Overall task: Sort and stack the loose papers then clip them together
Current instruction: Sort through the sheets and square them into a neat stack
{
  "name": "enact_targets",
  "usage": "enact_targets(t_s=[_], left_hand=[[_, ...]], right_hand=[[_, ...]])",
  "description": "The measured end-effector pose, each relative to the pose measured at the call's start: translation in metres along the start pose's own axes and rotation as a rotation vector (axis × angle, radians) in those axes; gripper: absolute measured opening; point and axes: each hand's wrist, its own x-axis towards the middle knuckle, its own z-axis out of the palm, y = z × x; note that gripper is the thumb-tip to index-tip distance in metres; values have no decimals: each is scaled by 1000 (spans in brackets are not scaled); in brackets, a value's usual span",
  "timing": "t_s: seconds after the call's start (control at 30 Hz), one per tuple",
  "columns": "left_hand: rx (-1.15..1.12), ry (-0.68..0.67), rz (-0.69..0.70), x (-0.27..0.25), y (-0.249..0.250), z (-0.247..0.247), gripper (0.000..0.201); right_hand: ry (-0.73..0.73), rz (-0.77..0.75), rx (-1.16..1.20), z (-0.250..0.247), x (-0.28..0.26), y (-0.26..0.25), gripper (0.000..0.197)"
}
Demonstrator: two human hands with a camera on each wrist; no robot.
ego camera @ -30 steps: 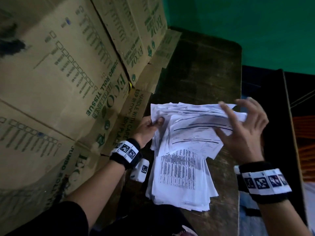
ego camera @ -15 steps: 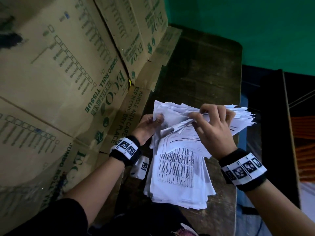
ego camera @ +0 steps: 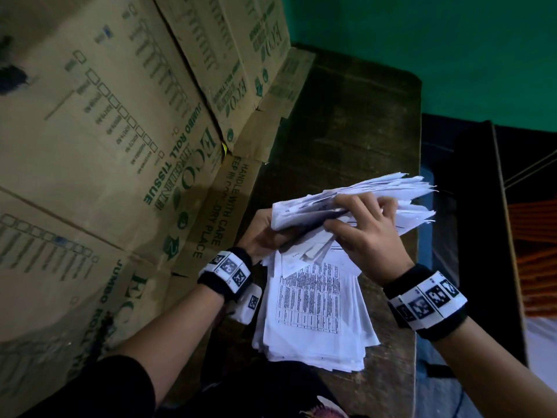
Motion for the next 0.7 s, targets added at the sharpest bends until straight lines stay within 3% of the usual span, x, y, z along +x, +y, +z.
enact_targets(t_s=[0.13, 0.23, 0.3, 0.33, 0.43, 0.57, 0.63, 0.7], left_hand=[[63, 157, 95, -4, -2, 18, 23], [-115, 222, 55, 3, -8, 15, 26], [-137, 285, 99, 7, -12, 8, 15], [-102, 312, 110, 7, -14, 5, 20], [28, 313, 131, 5, -18, -3, 29], [20, 320, 51, 3, -21, -3, 31], [131, 250, 42, 3, -19, 2, 29], [237, 164, -3, 8, -19, 9, 16]], right_hand=[[5, -17, 27, -4, -2, -1, 16], [16, -1, 25, -7, -8, 4, 12], [3, 28, 15, -8, -12, 12, 10], [-19, 53, -6, -8, -13, 16, 14], [-114, 121, -72, -2, -16, 29, 29], [-192, 158, -30, -1, -16, 43, 17], [-219, 199, 12, -3, -12, 47, 8], [-279, 200, 33, 0, -5, 47, 13]])
